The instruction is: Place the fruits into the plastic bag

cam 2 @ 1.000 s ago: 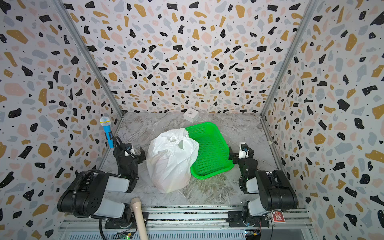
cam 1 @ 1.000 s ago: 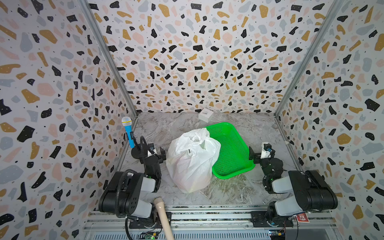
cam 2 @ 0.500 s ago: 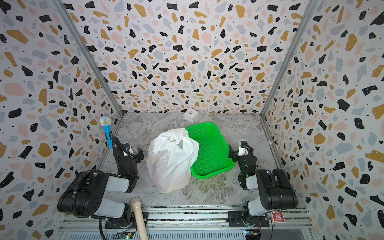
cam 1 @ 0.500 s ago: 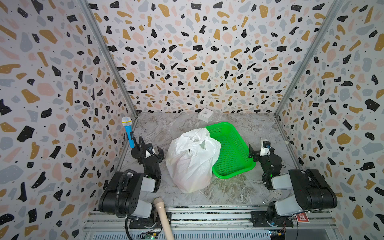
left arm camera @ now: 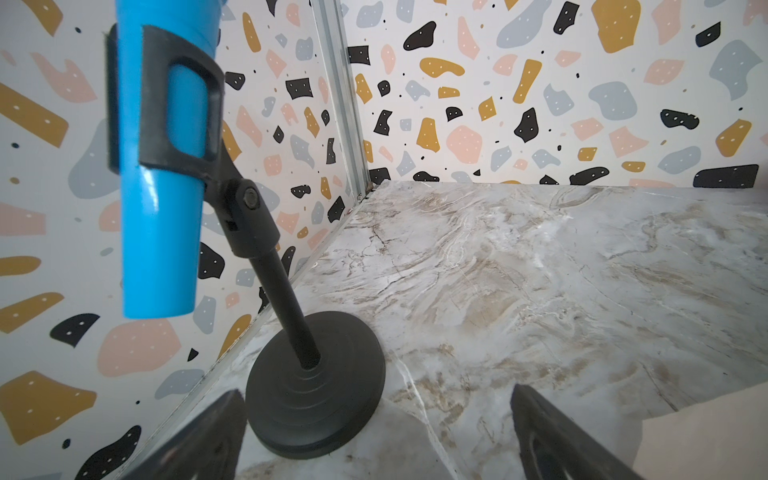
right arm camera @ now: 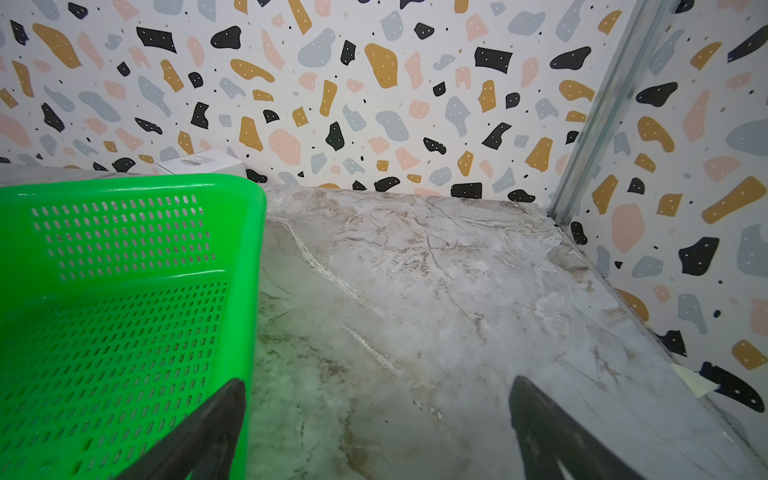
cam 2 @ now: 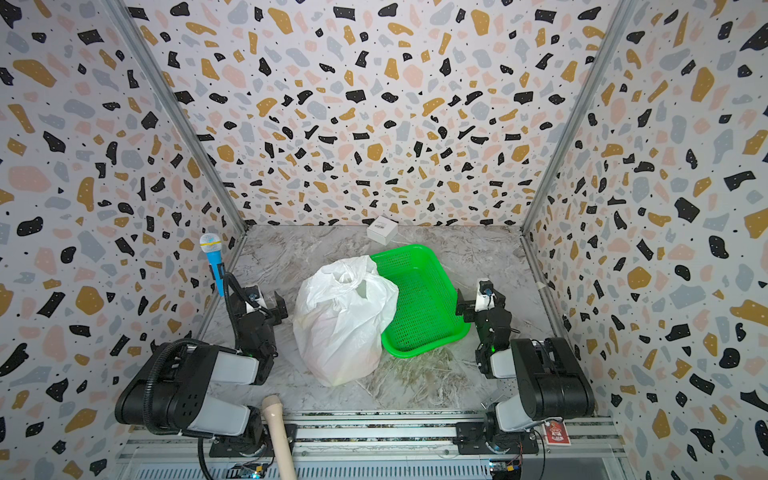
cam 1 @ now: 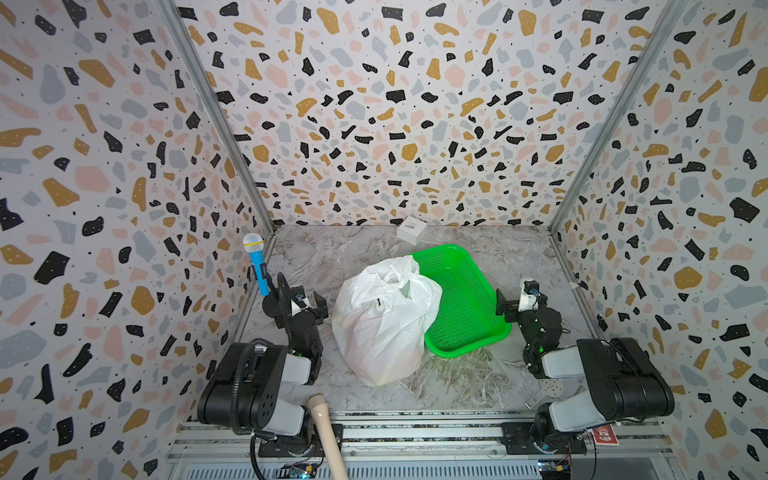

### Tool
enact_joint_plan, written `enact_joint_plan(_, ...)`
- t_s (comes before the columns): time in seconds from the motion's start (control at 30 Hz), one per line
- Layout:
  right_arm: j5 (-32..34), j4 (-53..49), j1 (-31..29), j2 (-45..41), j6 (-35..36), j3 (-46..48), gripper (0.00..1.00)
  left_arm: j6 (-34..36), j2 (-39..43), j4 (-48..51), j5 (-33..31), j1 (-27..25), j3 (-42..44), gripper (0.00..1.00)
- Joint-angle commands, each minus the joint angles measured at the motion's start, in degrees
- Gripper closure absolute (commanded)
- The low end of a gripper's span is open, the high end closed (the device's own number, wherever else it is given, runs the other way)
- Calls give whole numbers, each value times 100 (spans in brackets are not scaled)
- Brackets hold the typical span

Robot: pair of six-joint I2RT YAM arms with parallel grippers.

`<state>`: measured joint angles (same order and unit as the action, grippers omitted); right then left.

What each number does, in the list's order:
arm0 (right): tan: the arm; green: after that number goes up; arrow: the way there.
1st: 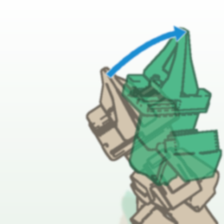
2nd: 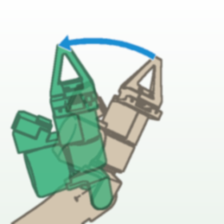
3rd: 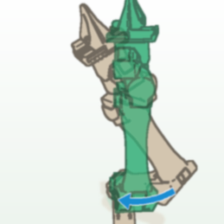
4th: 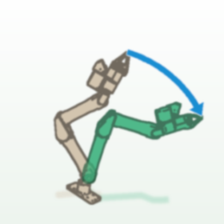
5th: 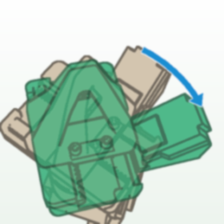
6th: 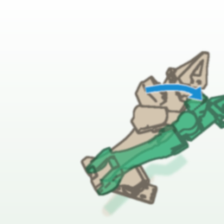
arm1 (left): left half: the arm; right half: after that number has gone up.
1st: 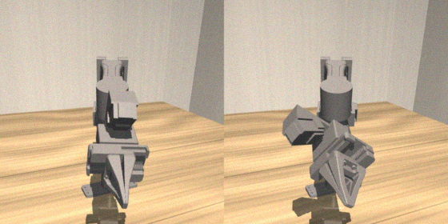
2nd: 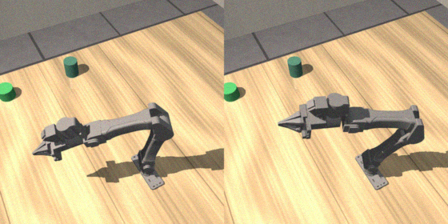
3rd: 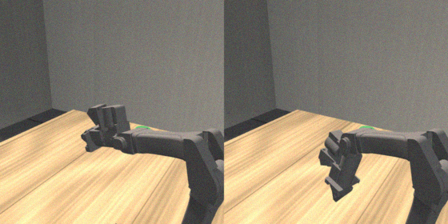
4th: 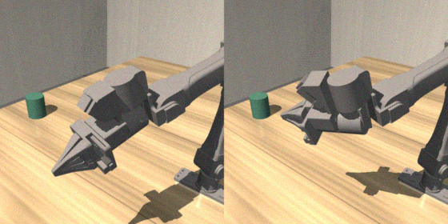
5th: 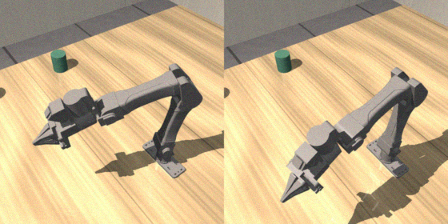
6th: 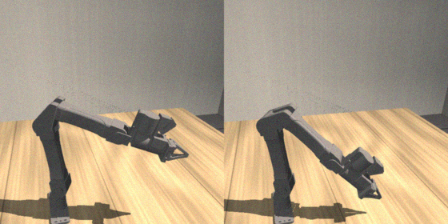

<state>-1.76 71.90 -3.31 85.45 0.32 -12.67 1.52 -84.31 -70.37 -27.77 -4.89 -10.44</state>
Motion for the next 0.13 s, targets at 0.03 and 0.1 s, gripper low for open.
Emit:
enact_joint_plan(0.03,-4,-309,41,17,71,-63,1,39,-4,-337,-45,-12,4,1)
enact_joint_plan(0.1,-46,-248,54,-17,58,-11,1,28,48,-328,-45,-12,30,1)
